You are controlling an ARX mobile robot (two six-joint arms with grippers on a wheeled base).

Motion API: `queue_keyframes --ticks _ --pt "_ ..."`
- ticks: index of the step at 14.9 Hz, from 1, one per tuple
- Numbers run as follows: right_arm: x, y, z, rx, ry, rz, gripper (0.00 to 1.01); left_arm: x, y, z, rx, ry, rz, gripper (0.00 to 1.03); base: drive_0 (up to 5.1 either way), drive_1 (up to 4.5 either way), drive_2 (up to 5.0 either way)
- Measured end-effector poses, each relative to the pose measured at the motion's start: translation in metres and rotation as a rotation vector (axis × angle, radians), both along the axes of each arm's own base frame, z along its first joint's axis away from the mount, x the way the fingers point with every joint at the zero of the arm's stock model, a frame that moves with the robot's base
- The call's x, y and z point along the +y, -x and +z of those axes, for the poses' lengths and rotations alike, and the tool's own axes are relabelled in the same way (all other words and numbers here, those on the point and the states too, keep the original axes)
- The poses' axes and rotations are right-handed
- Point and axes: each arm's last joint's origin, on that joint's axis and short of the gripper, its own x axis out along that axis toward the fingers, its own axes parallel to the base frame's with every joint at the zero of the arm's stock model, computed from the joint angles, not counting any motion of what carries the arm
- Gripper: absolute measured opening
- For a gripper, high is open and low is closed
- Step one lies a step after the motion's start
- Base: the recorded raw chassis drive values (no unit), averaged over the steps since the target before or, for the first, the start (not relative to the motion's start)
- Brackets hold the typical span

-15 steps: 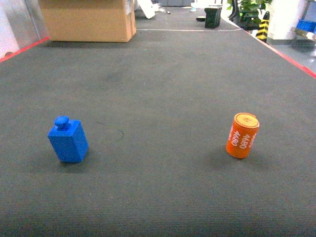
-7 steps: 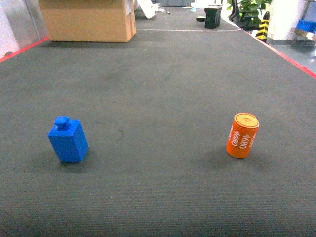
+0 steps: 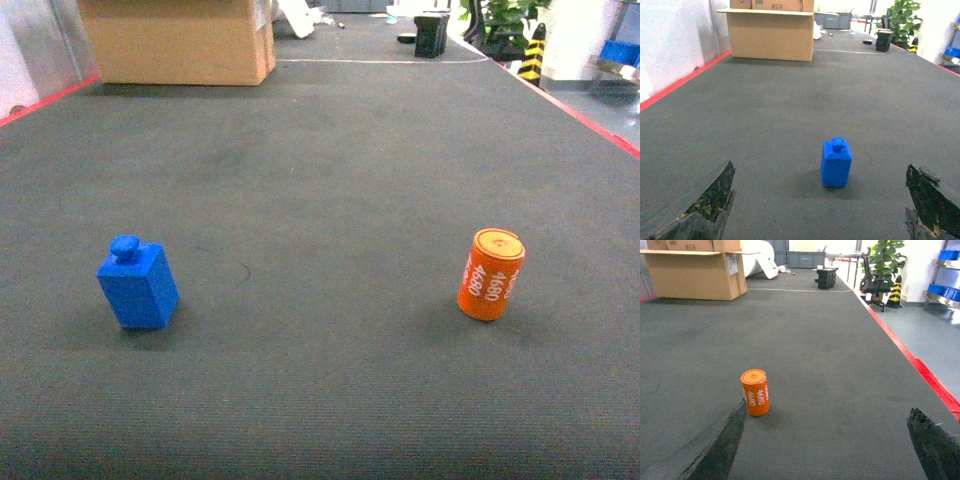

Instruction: Sort blue parts and orange caps into right shelf containers

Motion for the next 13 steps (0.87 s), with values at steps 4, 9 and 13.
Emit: queue_keyframes --ticks 4,9,13 --pt "0.0 0.0 0.0 0.0 0.0 0.0 0.98 0.0 0.0 0.0 0.0 0.0 0.0 0.98 0.0 0.0 0.0" --pt "0.0 0.0 0.0 0.0 0.0 0.0 0.98 0.0 0.0 0.0 0.0 0.0 0.0 0.98 0.0 0.0 0.0" --pt "0.0033 -0.0025 -0.0026 0.046 0.006 -0.082 0.98 -0.0034 -0.0031 -0.0017 0.069 0.004 0.109 0.98 0.0 0.0 0.0"
